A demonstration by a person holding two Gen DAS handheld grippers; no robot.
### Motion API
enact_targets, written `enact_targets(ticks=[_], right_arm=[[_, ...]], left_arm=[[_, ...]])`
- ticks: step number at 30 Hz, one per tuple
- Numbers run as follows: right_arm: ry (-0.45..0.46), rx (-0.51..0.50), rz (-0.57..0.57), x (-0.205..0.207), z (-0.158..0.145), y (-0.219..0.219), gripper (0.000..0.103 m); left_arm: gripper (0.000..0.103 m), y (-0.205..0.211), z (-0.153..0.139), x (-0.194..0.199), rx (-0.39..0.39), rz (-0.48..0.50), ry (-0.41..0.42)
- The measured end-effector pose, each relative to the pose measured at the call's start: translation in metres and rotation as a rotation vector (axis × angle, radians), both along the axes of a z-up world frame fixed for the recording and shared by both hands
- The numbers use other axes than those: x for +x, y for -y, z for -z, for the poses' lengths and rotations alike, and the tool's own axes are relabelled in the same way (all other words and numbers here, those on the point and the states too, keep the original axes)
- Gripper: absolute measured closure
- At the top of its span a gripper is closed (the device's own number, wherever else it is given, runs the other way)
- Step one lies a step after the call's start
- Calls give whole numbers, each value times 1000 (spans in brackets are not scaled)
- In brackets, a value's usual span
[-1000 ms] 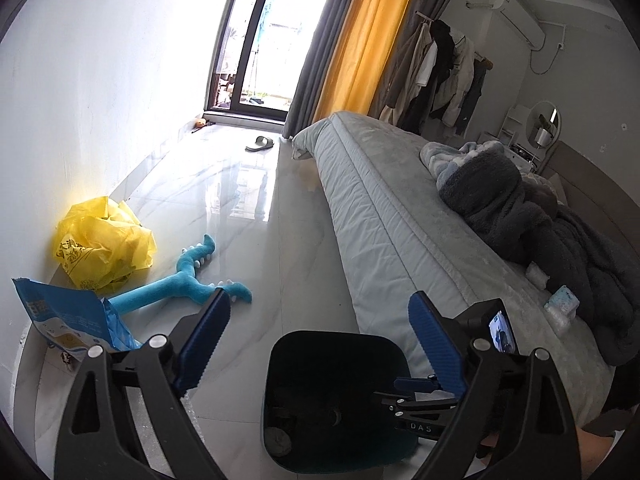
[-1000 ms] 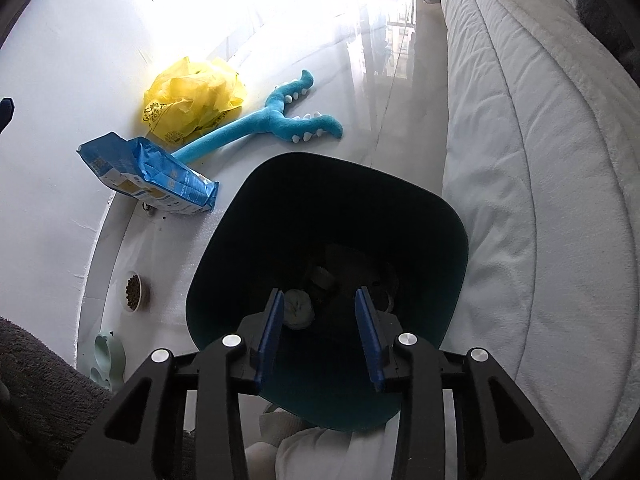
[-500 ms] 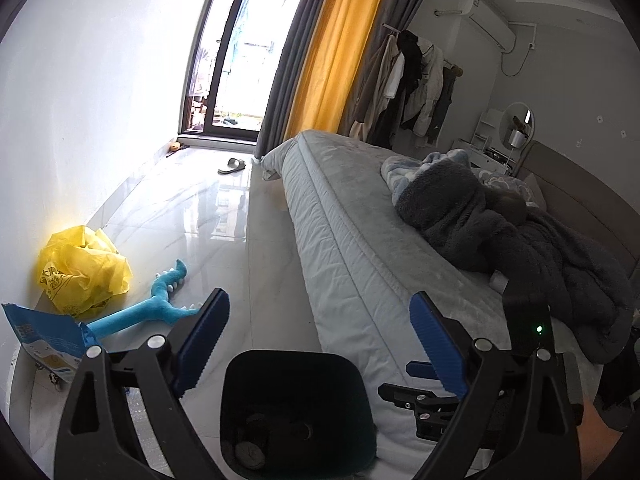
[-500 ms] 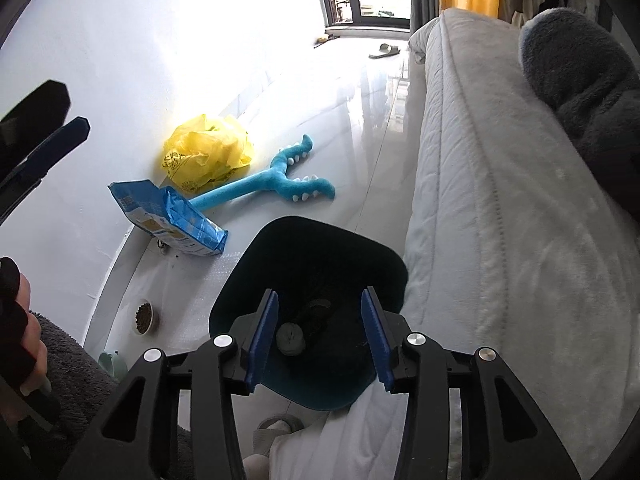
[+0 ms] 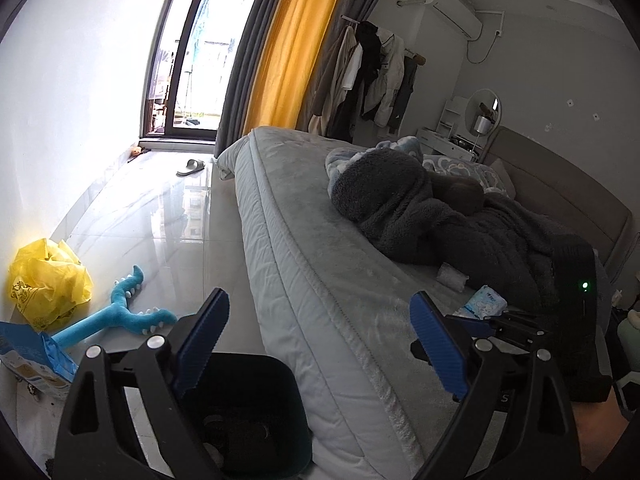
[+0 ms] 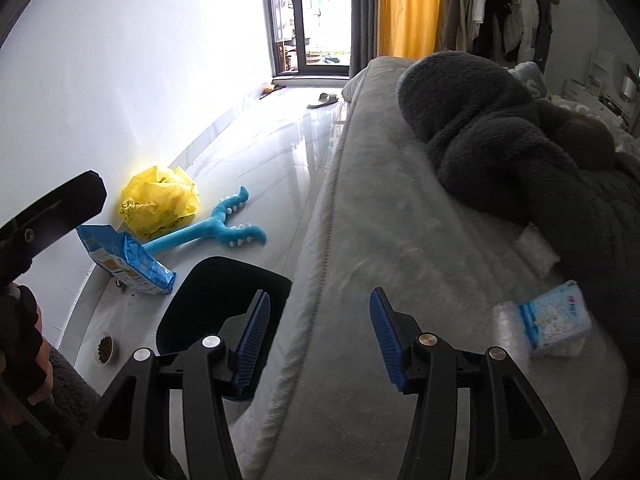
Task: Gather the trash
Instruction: 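Move both tools back over the bed toward the remaining items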
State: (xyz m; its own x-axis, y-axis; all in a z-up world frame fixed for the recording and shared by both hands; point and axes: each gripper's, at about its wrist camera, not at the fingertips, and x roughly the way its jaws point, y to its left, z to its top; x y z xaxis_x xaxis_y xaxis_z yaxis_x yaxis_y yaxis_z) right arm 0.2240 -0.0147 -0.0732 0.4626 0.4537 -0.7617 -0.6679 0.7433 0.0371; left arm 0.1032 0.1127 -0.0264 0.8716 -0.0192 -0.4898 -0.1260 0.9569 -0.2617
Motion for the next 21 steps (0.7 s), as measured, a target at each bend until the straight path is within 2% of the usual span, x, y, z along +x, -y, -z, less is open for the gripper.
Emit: enact_targets(ticks=[5,10,15,20,21], right_arm=[[26,0,48,3,-7,32,48],[68,-34,68,7,-10,58,47],[124,-116,83,10,-9,89,44],[143,-137,93,20,-9,122,42],[142,-134,92,22,-9,127,38]], left_arm=[[10,25,0,8,44,23,-38],[10,47,1,19,49,57,-66],[10,70,3,36,6,106,-86],[10,90,1,52,-27,133,-91],[10,95,2,55,-25,141,-91]])
